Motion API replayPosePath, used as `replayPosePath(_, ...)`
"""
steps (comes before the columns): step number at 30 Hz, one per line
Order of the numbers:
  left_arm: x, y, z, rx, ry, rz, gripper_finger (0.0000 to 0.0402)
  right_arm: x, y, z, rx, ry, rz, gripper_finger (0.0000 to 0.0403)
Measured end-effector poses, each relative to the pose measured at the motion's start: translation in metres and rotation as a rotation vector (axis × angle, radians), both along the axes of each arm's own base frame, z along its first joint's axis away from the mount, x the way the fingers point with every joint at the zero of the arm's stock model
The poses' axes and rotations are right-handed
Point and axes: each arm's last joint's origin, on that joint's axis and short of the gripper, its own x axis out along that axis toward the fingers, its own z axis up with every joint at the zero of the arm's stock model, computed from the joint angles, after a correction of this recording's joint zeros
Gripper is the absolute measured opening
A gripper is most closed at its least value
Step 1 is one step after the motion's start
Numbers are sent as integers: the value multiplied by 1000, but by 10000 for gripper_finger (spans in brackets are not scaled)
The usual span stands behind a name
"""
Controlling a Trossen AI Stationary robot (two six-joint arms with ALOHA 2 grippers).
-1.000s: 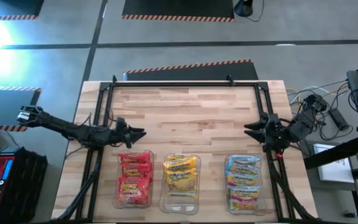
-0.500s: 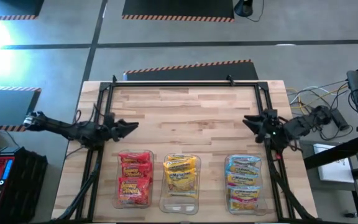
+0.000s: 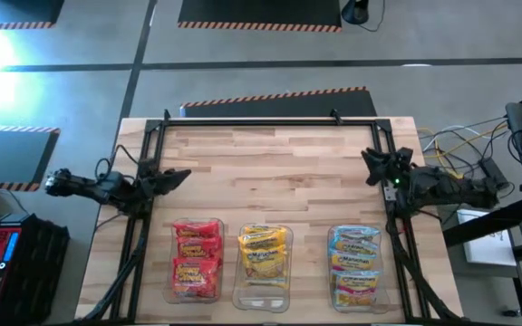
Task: Sort Maruchan noodles
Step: Return to Home Position
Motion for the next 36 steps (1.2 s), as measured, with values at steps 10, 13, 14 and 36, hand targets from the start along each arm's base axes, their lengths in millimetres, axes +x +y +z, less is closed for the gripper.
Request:
replayPosePath(10,-5,1,3,-12,-49,0,189,-4,-16,-5,0,16,-255,148)
replayPosePath(13,-5,1,3,-12,-49,0,189,-4,-20,-13,2,40,-320,147)
replayPosePath(14,-5,1,3,-12,-49,0,189,-4,-21,-16,4,51,-341,146)
replayPosePath(36,-4,1,2,-9,-35,0,189,-3,-34,-47,22,138,-504,139)
